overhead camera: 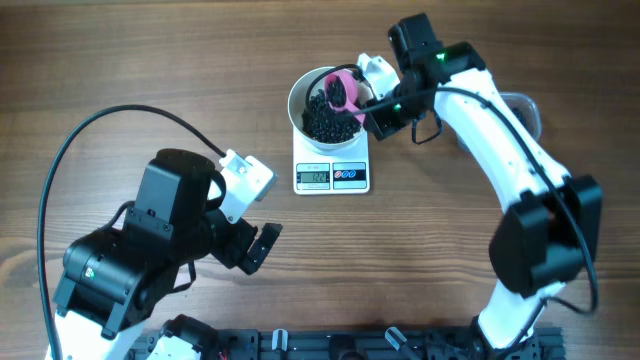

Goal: Scoop item into bowl and weigh 150g on scale
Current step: 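Carry the filled scoop over the white bowl and pour beans in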

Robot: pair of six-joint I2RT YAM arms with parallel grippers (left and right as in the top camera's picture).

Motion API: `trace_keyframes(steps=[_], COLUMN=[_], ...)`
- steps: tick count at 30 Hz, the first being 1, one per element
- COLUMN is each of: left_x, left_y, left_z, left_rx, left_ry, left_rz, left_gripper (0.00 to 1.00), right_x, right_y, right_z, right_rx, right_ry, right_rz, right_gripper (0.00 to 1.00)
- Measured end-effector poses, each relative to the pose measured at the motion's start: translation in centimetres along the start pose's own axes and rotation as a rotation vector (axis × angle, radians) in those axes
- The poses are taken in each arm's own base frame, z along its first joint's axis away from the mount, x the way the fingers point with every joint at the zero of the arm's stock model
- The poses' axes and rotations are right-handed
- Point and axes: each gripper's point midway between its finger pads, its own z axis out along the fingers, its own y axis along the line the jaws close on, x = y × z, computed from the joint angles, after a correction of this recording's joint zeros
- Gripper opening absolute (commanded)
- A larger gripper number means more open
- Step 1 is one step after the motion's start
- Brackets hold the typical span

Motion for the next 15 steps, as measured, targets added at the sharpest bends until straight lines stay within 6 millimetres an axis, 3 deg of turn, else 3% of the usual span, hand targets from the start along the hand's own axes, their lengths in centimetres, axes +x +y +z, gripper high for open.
trace_keyframes(steps=[6,15], left_x=[0.0,0.0], left_y=[0.0,0.0], left_z=[0.0,0.0], left_rx=[0.0,0.0], left_ry=[0.0,0.0], left_rz=[0.0,0.0], left_gripper=[1.0,1.0], right_x=[-1.5,-1.3], right_y=[0.6,0.5], right_z=[-3.2,-3.2], right_rx=[0.146,0.279], right_ry=[-0.071,-0.033], right_rz=[-0.092,-0.15], right_gripper=[0.05,0.05])
